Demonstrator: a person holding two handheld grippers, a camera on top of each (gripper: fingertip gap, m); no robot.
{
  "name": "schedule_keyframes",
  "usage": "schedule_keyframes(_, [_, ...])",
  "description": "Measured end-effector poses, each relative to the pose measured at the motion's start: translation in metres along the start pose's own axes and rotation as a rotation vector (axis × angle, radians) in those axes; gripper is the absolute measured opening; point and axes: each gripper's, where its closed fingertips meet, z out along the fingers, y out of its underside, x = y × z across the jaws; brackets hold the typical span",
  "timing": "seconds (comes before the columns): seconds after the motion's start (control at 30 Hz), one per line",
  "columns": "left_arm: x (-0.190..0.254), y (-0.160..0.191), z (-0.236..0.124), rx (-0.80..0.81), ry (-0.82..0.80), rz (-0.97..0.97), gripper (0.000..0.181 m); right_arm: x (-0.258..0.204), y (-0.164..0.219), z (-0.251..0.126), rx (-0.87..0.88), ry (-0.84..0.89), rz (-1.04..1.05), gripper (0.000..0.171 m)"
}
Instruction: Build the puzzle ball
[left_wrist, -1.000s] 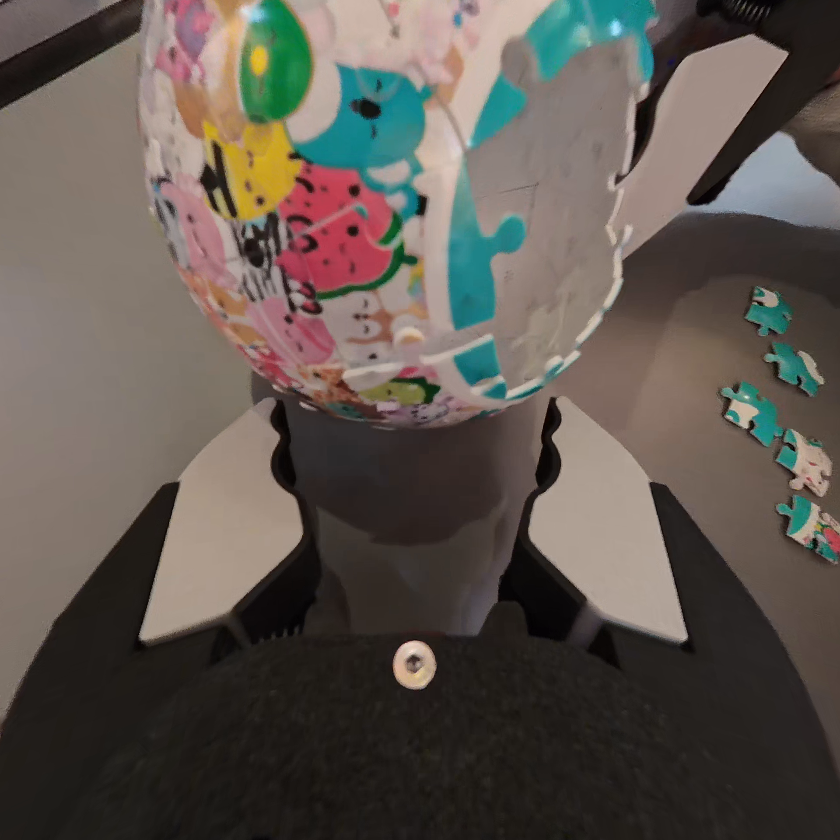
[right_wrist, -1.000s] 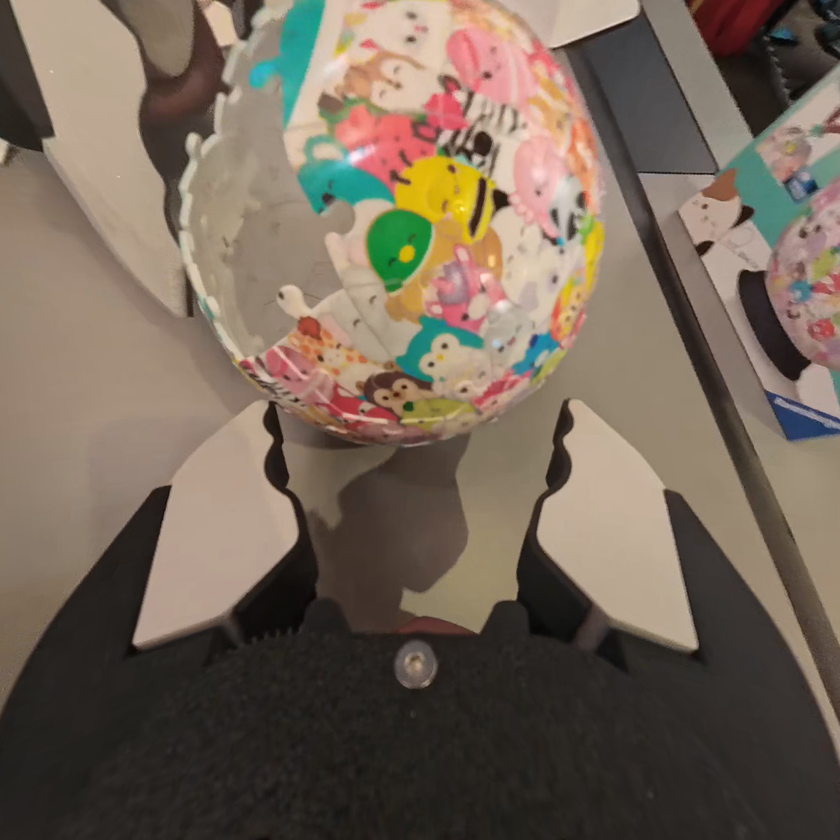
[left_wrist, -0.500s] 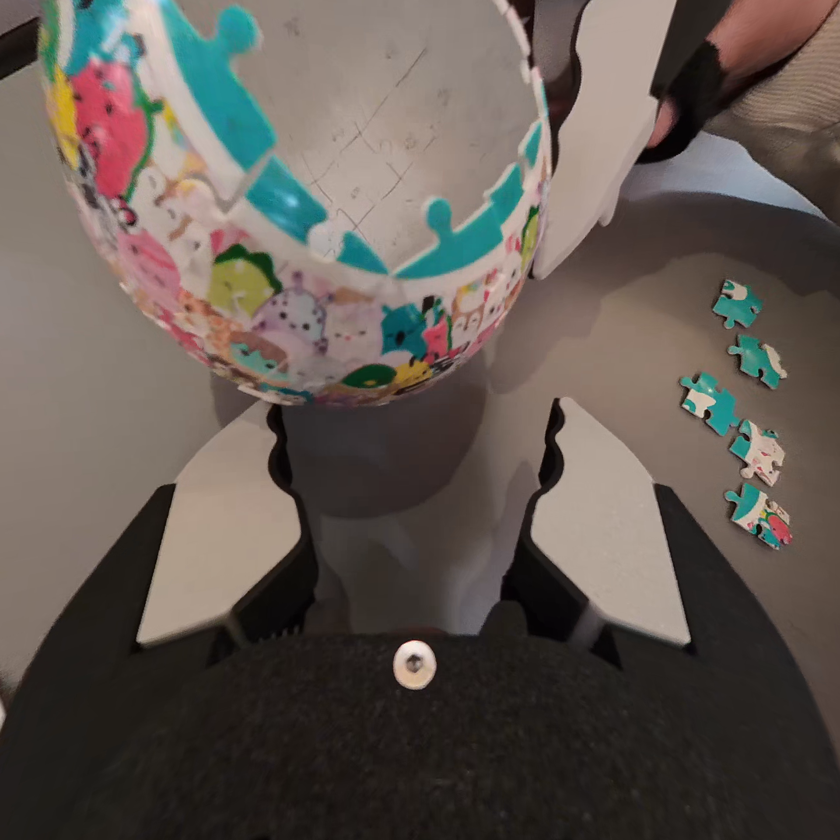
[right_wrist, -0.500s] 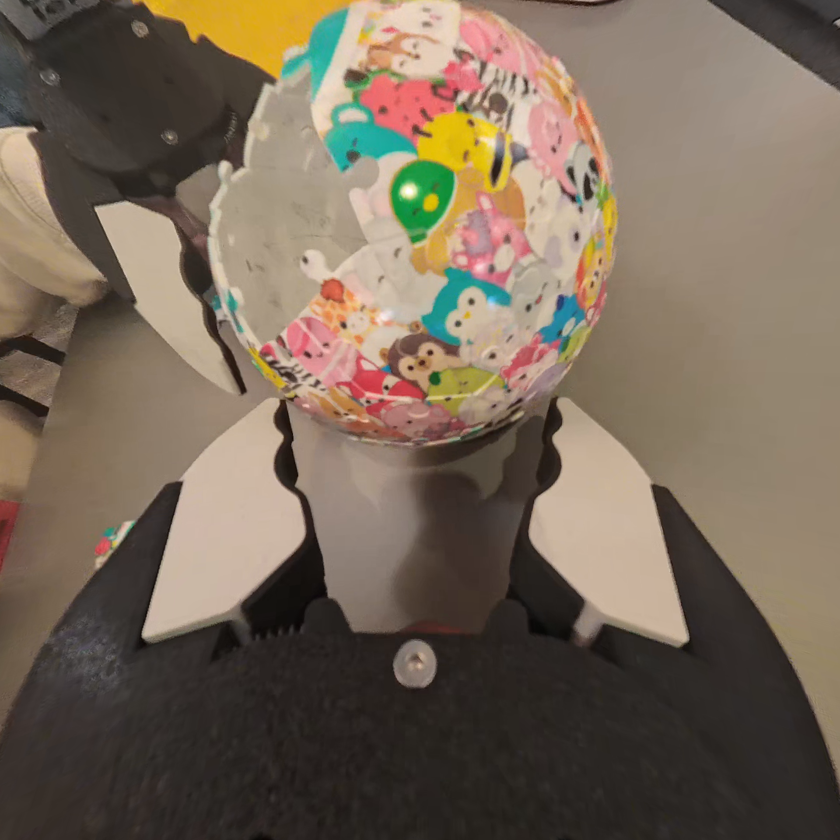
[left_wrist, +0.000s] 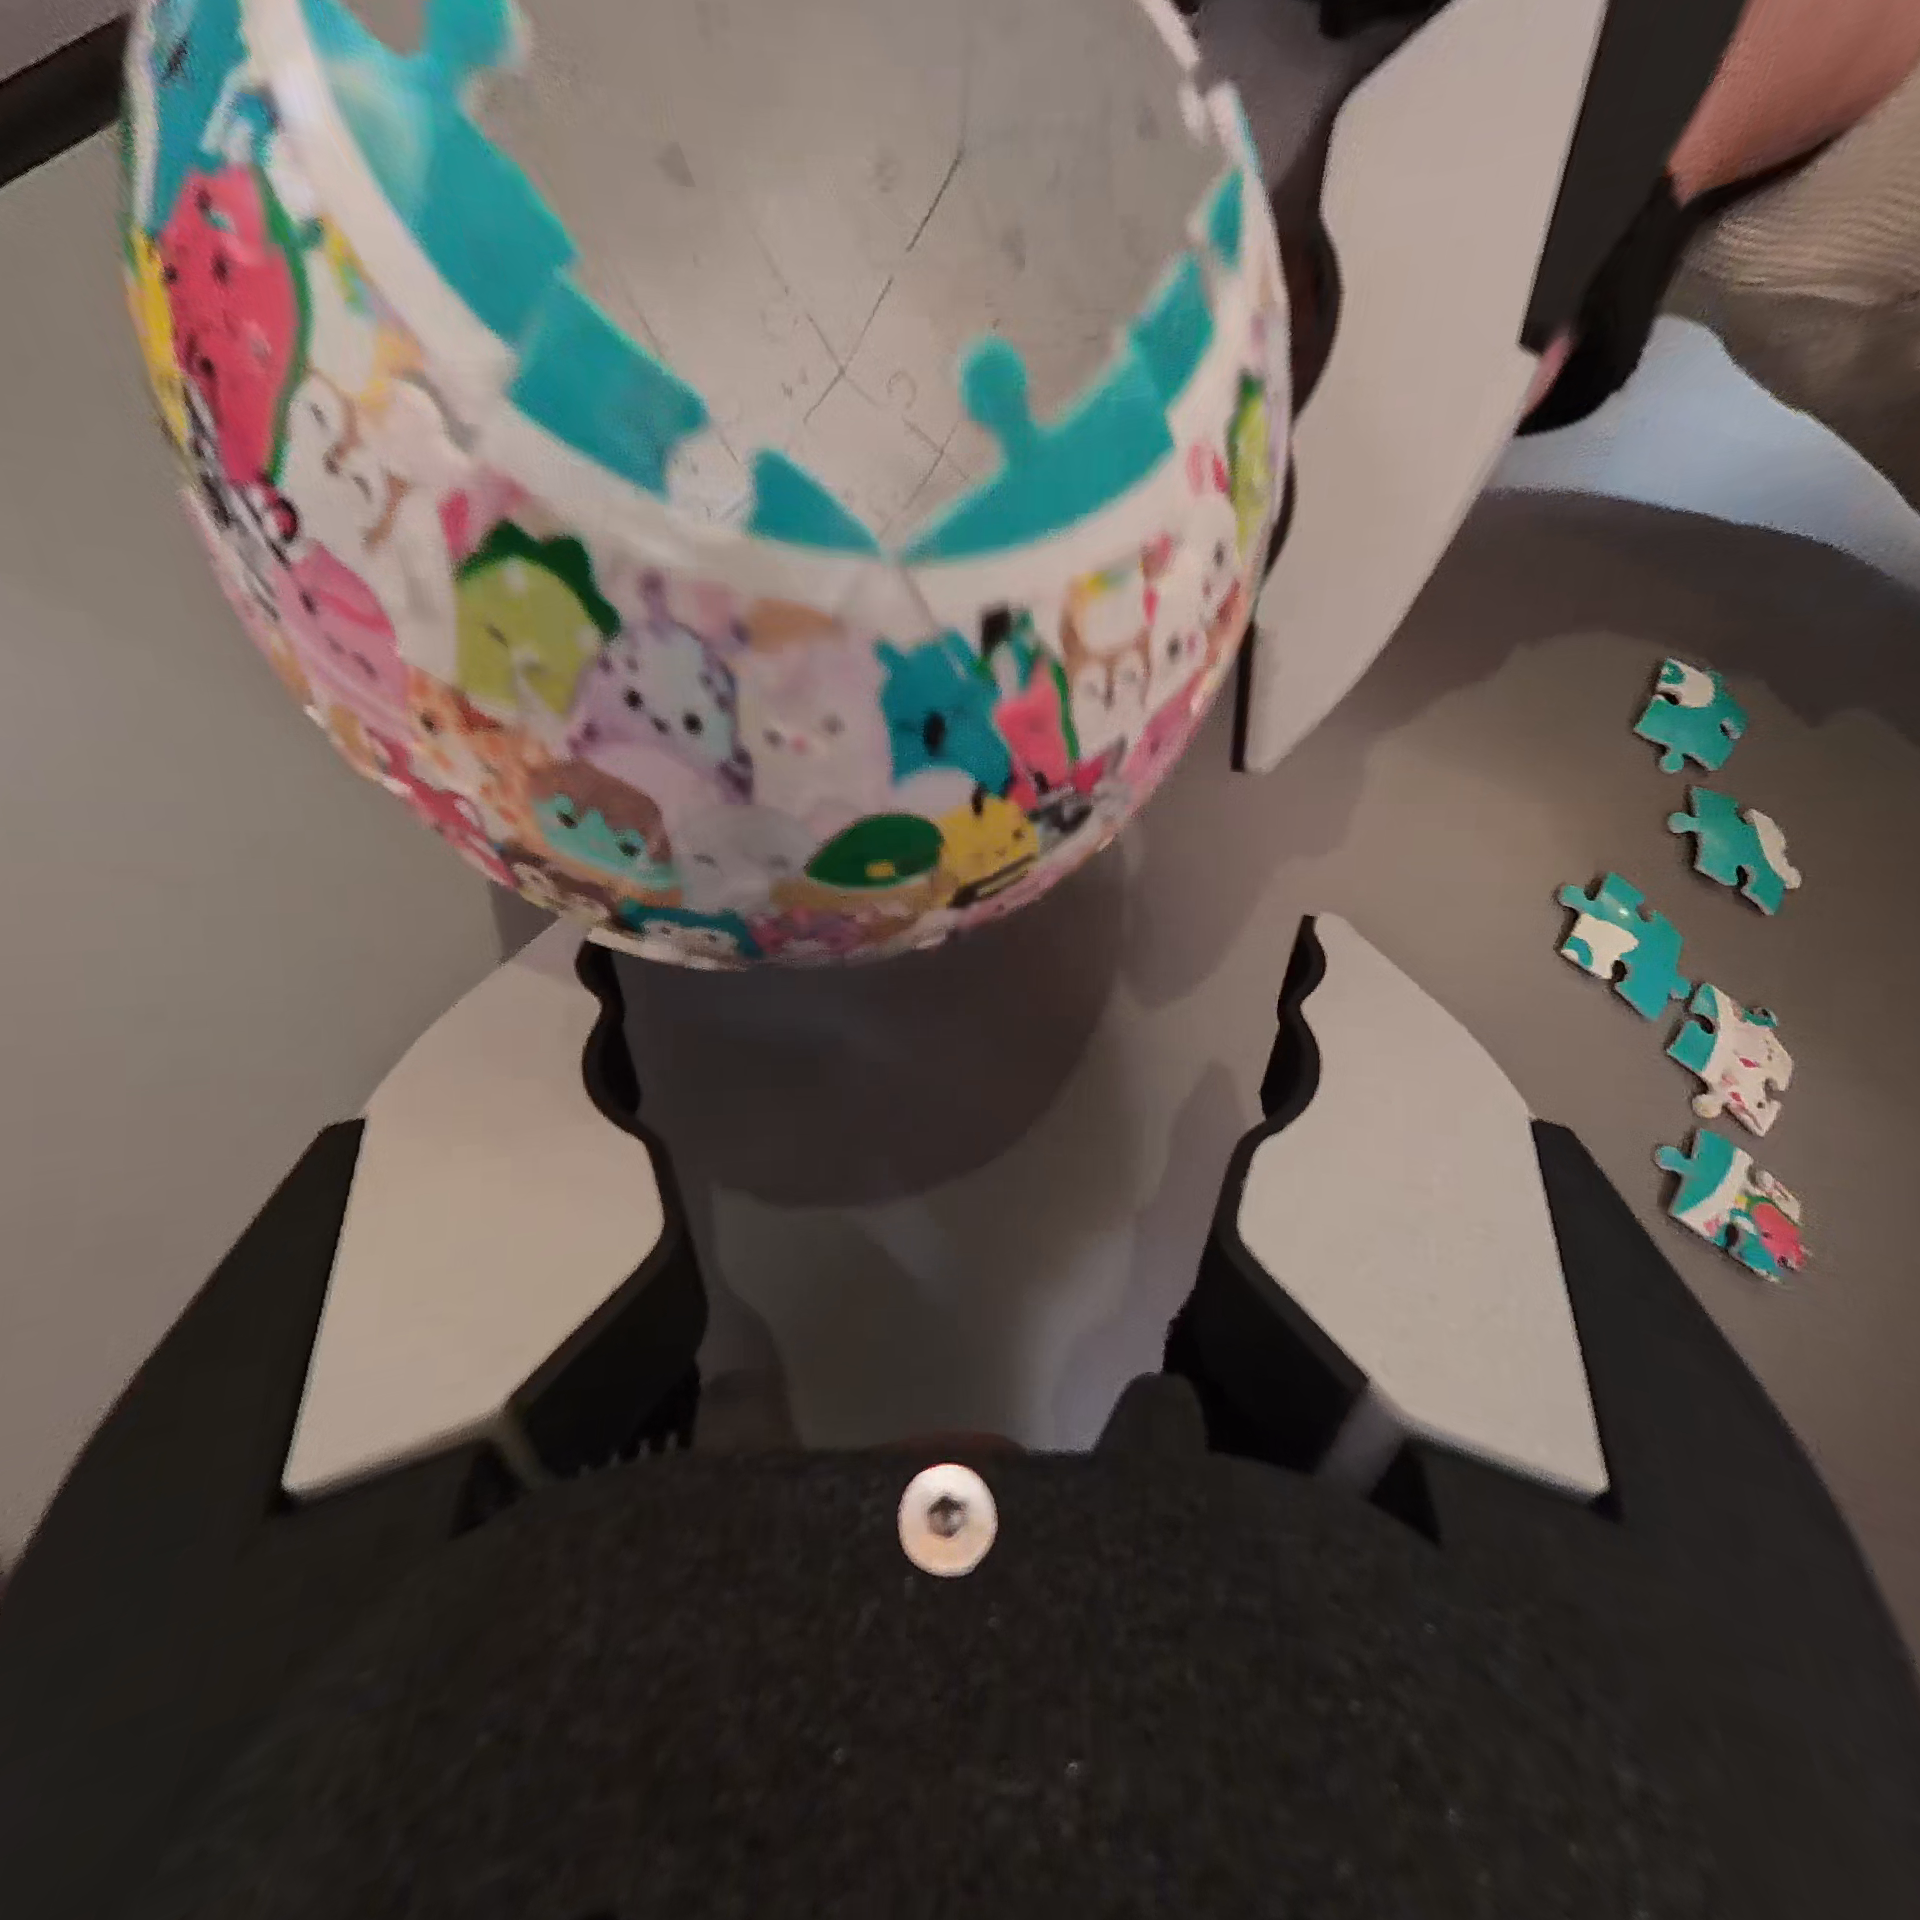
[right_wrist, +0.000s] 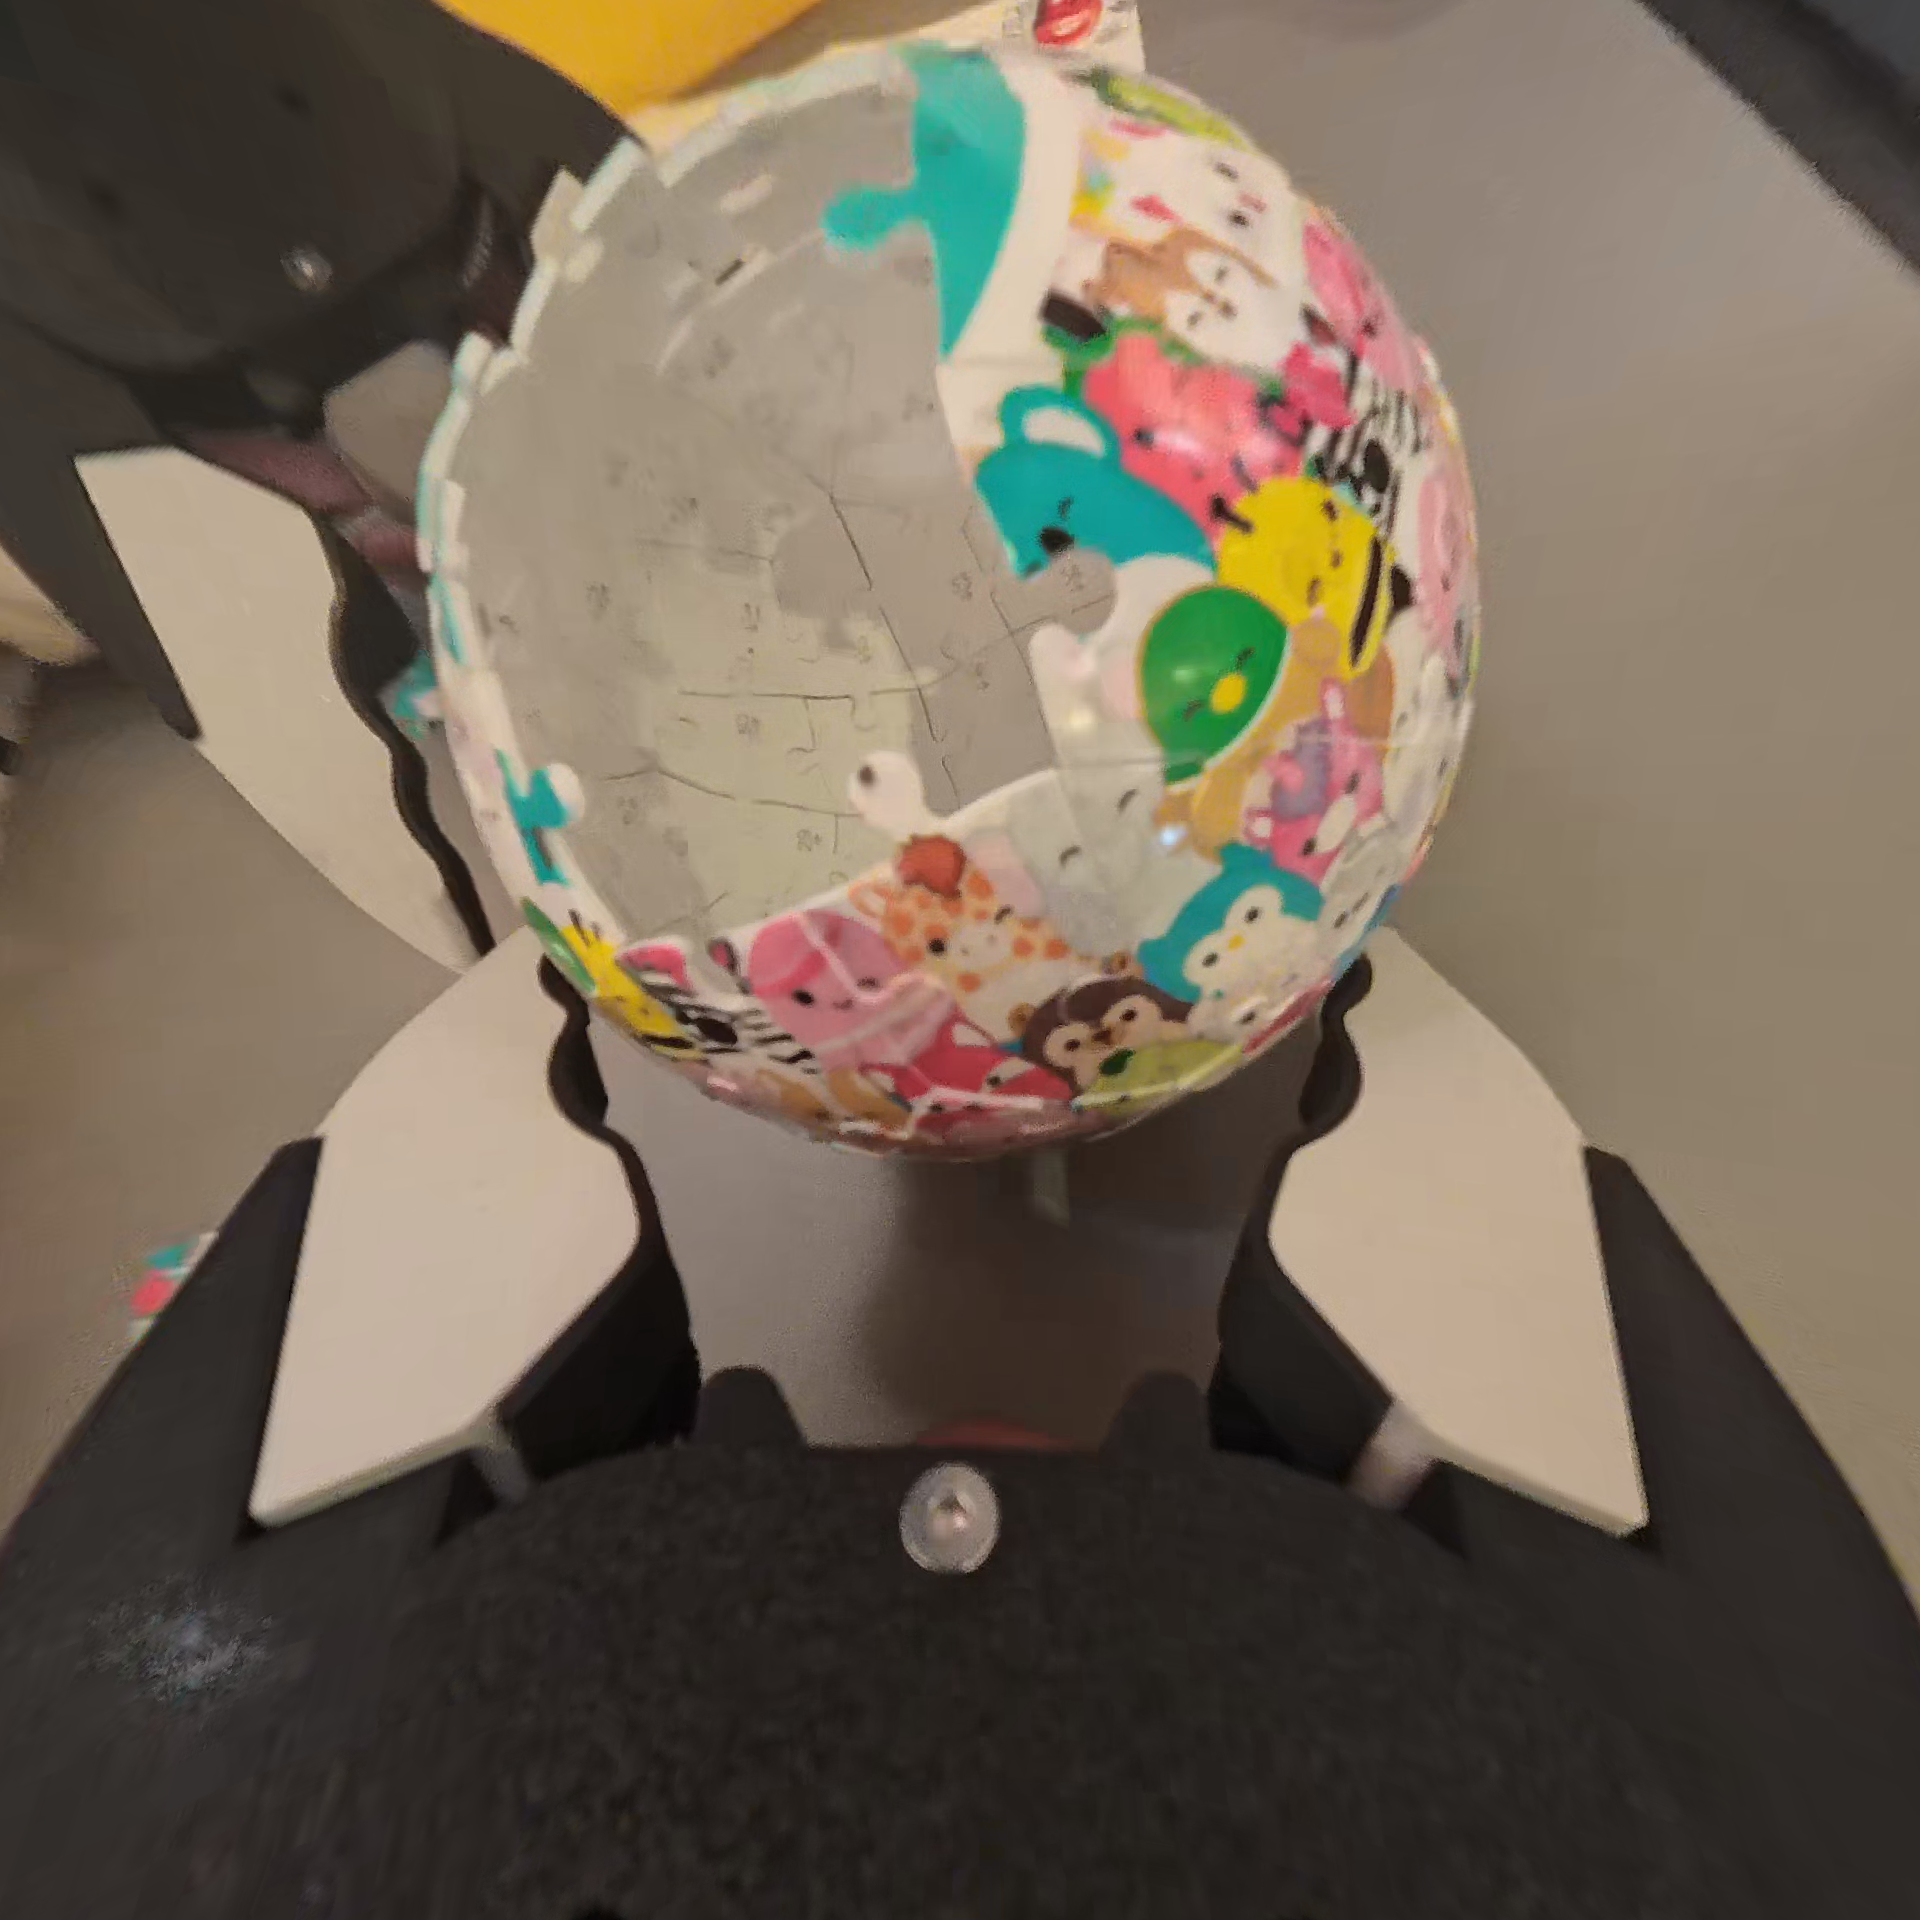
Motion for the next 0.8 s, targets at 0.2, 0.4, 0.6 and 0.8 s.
schedule_keyframes(0.2, [0.003, 0.003, -0.004, 0.007, 0.031, -0.005, 0.111, -0.003, 0.004, 0.000, 0.035, -0.090, 0.092, 0.130])
schedule_keyframes(0.4, [-0.001, 0.007, 0.007, -0.009, 0.100, -0.042, 0.112, -0.009, 0.014, -0.001, -0.011, -0.086, 0.017, 0.131])
schedule_keyframes(0.6, [0.007, 0.009, 0.013, -0.036, 0.112, -0.035, 0.118, -0.011, 0.020, 0.009, -0.052, -0.114, 0.027, 0.127])
schedule_keyframes(0.8, [0.030, 0.021, 0.007, -0.035, 0.115, -0.026, 0.118, -0.030, 0.028, 0.008, -0.085, -0.132, 0.042, 0.121])
